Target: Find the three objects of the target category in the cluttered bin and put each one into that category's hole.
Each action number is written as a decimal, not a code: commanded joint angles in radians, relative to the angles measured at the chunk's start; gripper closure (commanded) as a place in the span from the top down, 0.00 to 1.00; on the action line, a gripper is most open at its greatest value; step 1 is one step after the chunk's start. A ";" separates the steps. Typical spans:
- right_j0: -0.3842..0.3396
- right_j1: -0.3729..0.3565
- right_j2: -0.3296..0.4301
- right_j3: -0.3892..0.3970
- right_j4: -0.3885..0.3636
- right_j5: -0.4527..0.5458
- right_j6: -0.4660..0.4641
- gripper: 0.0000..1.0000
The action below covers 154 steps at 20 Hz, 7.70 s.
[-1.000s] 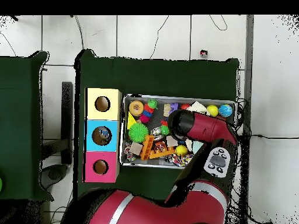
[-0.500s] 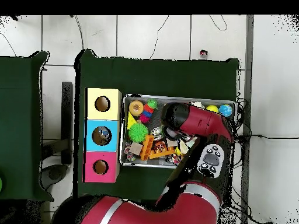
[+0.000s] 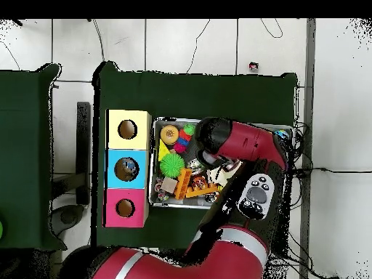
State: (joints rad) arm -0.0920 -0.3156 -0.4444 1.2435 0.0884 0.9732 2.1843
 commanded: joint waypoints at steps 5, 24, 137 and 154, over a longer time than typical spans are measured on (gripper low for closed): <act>0.003 -0.005 0.001 -0.085 0.033 0.221 0.205 0.00; 0.035 -0.119 -0.076 0.039 -0.051 0.353 0.125 0.00; -0.015 -0.016 0.075 0.143 0.177 -0.557 0.282 1.00; 0.072 0.085 0.002 0.137 0.355 -0.672 0.324 1.00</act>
State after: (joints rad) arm -0.0007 -0.2784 -0.4886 1.3838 0.3716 0.3406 2.2527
